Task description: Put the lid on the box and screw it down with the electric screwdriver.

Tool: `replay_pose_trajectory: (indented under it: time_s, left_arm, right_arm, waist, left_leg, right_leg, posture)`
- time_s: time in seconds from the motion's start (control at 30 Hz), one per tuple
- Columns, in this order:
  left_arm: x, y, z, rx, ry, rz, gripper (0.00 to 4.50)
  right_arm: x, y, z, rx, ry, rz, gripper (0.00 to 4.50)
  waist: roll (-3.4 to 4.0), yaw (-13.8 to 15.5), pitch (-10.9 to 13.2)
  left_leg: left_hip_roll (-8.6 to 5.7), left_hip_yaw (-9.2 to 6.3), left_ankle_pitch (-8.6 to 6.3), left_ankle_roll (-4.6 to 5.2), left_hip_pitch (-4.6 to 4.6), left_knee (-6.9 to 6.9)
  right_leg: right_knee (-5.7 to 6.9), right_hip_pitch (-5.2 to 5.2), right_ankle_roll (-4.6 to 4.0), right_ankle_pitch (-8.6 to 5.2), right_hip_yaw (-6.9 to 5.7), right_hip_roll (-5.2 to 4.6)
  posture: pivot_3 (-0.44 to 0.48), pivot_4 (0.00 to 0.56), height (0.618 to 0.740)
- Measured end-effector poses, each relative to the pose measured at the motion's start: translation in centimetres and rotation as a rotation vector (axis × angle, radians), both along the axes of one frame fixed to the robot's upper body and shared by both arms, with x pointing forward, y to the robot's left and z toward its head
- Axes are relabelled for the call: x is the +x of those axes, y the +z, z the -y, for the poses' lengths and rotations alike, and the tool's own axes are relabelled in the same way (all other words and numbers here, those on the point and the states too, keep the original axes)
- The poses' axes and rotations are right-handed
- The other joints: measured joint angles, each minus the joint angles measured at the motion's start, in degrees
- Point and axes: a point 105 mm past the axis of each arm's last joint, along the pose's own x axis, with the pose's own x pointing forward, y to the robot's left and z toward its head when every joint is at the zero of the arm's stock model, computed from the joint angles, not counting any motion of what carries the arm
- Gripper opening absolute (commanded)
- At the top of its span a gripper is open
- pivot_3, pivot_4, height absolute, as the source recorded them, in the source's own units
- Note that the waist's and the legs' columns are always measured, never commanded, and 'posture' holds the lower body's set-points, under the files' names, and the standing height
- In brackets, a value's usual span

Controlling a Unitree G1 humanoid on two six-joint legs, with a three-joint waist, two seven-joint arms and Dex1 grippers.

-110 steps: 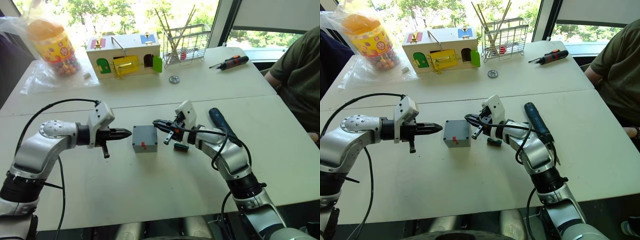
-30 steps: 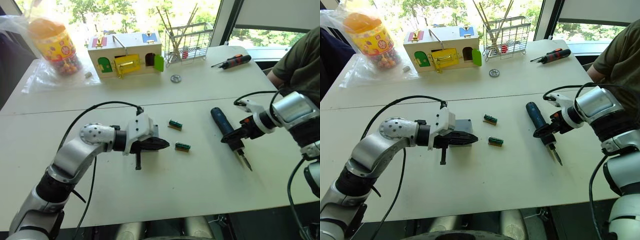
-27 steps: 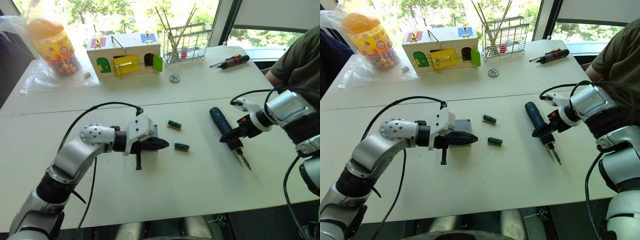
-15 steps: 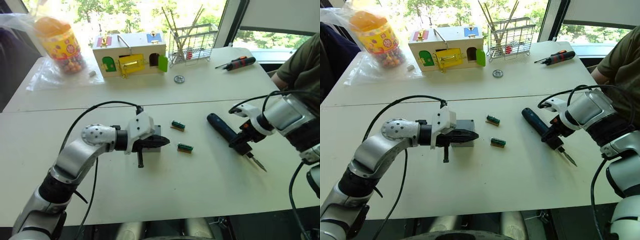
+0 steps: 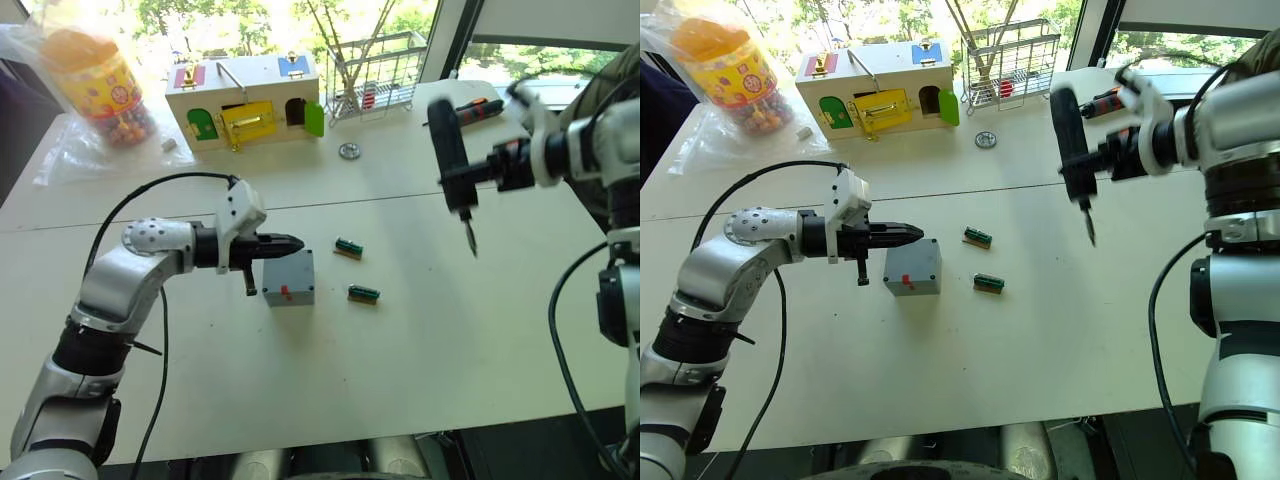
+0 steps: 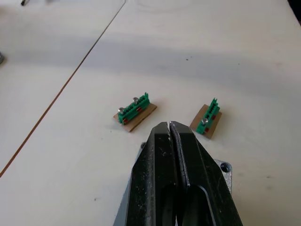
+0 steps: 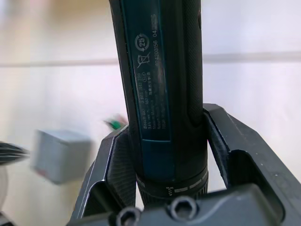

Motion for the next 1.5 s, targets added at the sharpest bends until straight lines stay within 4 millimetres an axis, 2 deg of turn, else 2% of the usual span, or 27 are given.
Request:
replay_pose_trajectory:
  time_s: [0.07, 0.13, 0.17, 0.23, 0.3, 0.43, 0.5, 0.6, 0.7, 0.77, 0.8, 1.17, 1.5]
  left_arm:
    - [0.5, 0.0, -1.0, 0.021, 0.024, -0.021, 0.00]
    - [0.7, 0.2, -1.2, 0.029, 0.026, -0.026, 0.00]
    - [0.7, 0.3, -1.3, 0.033, 0.024, -0.030, 0.00]
    - [0.6, 0.1, -1.4, 0.041, 0.025, -0.048, 0.00]
    - [0.5, -0.2, -1.6, 0.045, 0.029, -0.063, 0.00]
    - [0.2, -1.5, -1.8, 0.058, 0.043, -0.102, 0.00]
    - [-0.1, -1.6, -1.6, 0.064, 0.041, -0.101, 0.00]
    - [-0.2, -1.8, -1.3, 0.066, 0.059, -0.094, 0.00]
    - [-0.2, -2.4, -1.4, 0.078, 0.077, -0.100, 0.71]
    - [-0.6, -2.9, -1.2, 0.086, 0.069, -0.114, 1.59]
    - [-0.7, -3.2, -1.2, 0.092, 0.070, -0.118, 2.18]
    - [-0.8, -4.0, -1.4, 0.116, 0.094, -0.104, 2.18]
    - [-0.8, -4.3, -1.4, 0.133, 0.090, -0.067, 2.18]
  right_arm:
    - [-0.6, 1.8, -3.5, 0.237, 0.084, 0.272, 1.89]
    - [-1.4, 2.7, -5.6, 0.378, 0.095, 0.430, 1.89]
    - [-1.9, 2.9, -6.4, 0.424, 0.058, 0.505, 1.89]
    - [-2.3, 2.8, -6.8, 0.447, -0.027, 0.572, 1.89]
    - [-3.0, 2.0, -7.5, 0.486, -0.064, 0.608, 1.89]
    - [-4.3, -1.7, -10.7, 0.521, -0.035, 0.565, 1.89]
    - [-4.5, -2.3, -11.8, 0.536, -0.030, 0.563, 1.89]
    - [-4.9, -2.4, -12.4, 0.540, -0.025, 0.614, 1.89]
    - [-4.8, -3.1, -13.1, 0.514, -0.020, 0.636, 1.89]
    - [-4.5, -3.7, -13.4, 0.495, -0.023, 0.635, 1.89]
    - [-4.4, -4.0, -13.5, 0.483, -0.021, 0.638, 1.89]
    - [-4.2, -6.3, -15.0, 0.419, 0.005, 0.629, 1.89]
    - [-4.1, -7.5, -15.9, 0.373, 0.022, 0.645, 1.89]
  waist:
    - [-0.01, -0.58, 0.00]
    - [0.03, -0.93, 0.03]
    - [0.03, -0.89, 0.02]
    - [0.01, -0.63, 0.01]
    - [0.01, -0.48, 0.00]
    - [0.02, -1.48, 0.00]
    - [0.03, -1.71, 0.00]
    - [0.02, -1.72, 0.00]
    - [0.02, -1.95, 0.00]
    - [0.02, -2.06, 0.00]
    - [0.02, -2.10, 0.00]
    - [0.02, -2.71, 0.00]
    - [0.02, -2.73, -0.01]
  left_leg:
    - [0.02, 0.03, 0.00, 0.00, -0.12, -0.02]
    - [-0.05, 0.02, 0.09, -0.11, -0.28, 0.10]
    - [-0.12, -0.03, 0.09, -0.12, -0.28, 0.34]
    - [-0.20, -0.07, 0.09, -0.12, -0.28, 0.63]
    - [-0.20, -0.10, 0.08, -0.10, -0.26, 0.73]
    - [-0.19, -0.02, 0.07, -0.09, -0.26, 0.61]
    - [-0.17, -0.03, 0.08, -0.09, -0.26, 0.50]
    - [-0.18, -0.04, 0.08, -0.09, -0.25, 0.44]
    - [-0.17, -0.02, 0.08, -0.09, -0.25, 0.45]
    - [-0.17, -0.02, 0.08, -0.10, -0.25, 0.46]
    - [-0.17, -0.03, 0.08, -0.09, -0.25, 0.45]
    - [-0.17, -0.04, 0.08, -0.10, -0.23, 0.39]
    - [-0.17, -0.04, 0.08, -0.09, -0.20, 0.39]
  right_leg:
    - [0.11, -0.06, 0.01, 0.01, 0.01, 0.00]
    - [0.51, -0.28, 0.02, 0.01, 0.03, -0.03]
    - [0.93, -0.30, 0.02, 0.01, 0.03, -0.06]
    - [1.00, -0.22, 0.02, 0.01, 0.04, -0.04]
    - [0.99, -0.15, 0.02, 0.01, 0.06, -0.01]
    - [1.16, -0.35, 0.02, 0.01, 0.15, 0.02]
    - [1.16, -0.43, 0.02, 0.01, 0.14, 0.03]
    - [1.15, -0.45, 0.02, 0.01, 0.14, 0.03]
    - [1.15, -0.45, 0.02, 0.01, 0.14, 0.04]
    - [1.15, -0.45, 0.02, 0.01, 0.14, 0.05]
    - [1.15, -0.45, 0.02, 0.01, 0.14, 0.05]
    - [1.14, -0.45, 0.02, 0.01, 0.14, 0.06]
    - [1.14, -0.41, 0.02, 0.01, 0.14, 0.06]
  posture:
    - [0.000, 0.150, 0.740]
    - [0.000, 0.150, 0.740]
    - [0.000, 0.150, 0.740]
    - [0.000, 0.150, 0.740]
    - [0.000, 0.150, 0.740]
    - [0.000, 0.150, 0.740]
    - [0.000, 0.150, 0.740]
    - [0.000, 0.150, 0.740]
    - [0.000, 0.150, 0.740]
    - [0.000, 0.150, 0.740]
    - [0.000, 0.150, 0.740]
    - [0.000, 0.150, 0.740]
    - [0.000, 0.150, 0.740]
